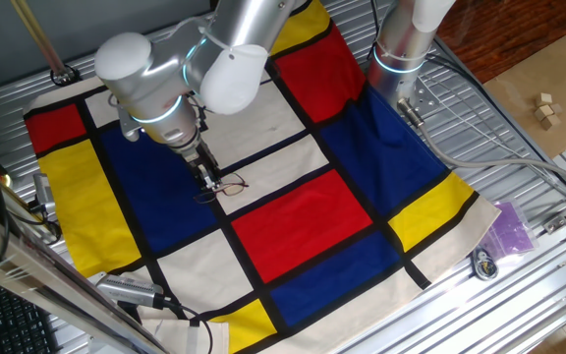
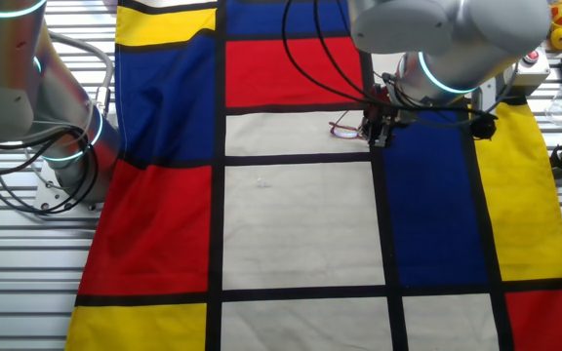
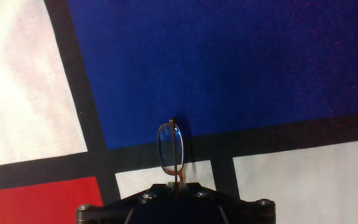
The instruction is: Unfold the leg of the glasses (with one hand)
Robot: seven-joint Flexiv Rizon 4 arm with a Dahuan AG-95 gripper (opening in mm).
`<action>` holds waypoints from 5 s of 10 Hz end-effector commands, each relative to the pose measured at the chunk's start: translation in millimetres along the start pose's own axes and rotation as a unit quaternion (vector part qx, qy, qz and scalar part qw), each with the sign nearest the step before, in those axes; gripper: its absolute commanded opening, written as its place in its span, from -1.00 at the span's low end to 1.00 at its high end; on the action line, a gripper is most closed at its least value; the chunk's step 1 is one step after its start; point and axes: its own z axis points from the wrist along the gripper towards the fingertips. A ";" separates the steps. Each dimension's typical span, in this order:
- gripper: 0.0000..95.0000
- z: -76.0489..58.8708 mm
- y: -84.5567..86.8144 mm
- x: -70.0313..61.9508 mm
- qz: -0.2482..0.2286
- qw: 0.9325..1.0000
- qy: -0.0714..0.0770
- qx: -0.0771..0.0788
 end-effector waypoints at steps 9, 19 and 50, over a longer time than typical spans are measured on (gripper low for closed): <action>-1.00 -11.7 5.8 -2.9 0.007 1.000 0.027 0.003; -1.00 -28.2 4.0 -4.5 0.009 0.998 0.055 0.004; -1.00 -74.9 3.2 -16.2 0.012 0.999 0.052 -0.001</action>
